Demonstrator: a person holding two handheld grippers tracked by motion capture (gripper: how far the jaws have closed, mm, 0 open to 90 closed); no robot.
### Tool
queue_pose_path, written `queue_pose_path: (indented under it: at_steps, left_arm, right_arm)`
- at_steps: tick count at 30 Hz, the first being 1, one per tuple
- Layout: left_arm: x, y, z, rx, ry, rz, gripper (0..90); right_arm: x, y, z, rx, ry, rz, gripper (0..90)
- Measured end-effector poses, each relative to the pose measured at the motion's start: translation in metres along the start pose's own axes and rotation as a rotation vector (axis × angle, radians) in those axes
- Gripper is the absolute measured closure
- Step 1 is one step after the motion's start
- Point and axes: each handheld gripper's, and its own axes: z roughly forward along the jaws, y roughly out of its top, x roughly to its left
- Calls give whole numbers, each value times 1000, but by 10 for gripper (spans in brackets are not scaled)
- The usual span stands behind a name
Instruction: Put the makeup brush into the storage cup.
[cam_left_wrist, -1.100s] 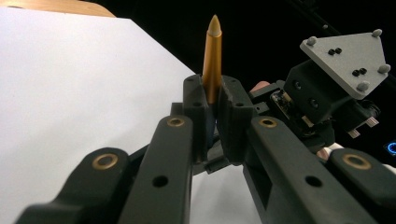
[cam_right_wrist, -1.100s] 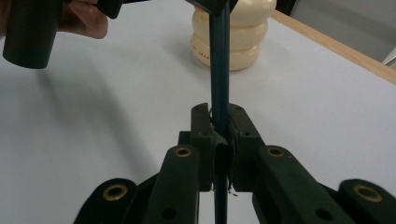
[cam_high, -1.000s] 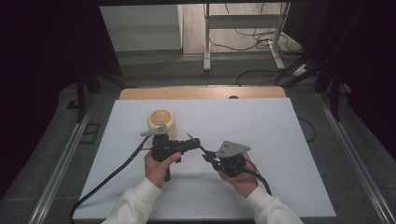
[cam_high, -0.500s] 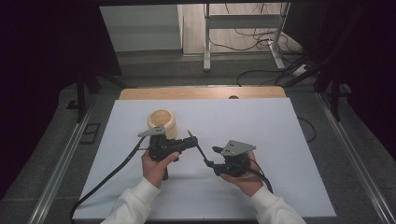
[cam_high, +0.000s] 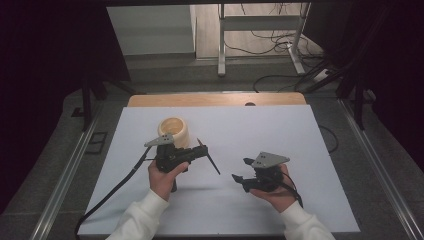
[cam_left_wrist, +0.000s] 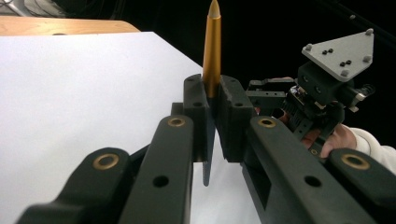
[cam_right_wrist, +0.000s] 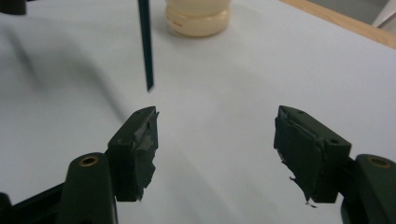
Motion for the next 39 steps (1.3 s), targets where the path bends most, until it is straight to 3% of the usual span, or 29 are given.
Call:
queue_pose_path:
  at_steps: [9, 24, 33, 39]
  left_arm:
    - [0, 0, -4, -2, 8, 1, 837]
    - [2, 0, -13, -5, 17, 6, 837]
    - [2, 1, -19, -9, 28, 14, 837]
    - [2, 1, -21, -7, 35, 19, 837]
  right_arm:
    - [-12, -18, -19, 26, -48, 28, 287]
    - [-25, -38, -33, 70, -77, 73, 221]
    - [-40, -51, -45, 67, -111, 120, 204]
    - [-46, -59, -53, 68, -129, 126, 194]
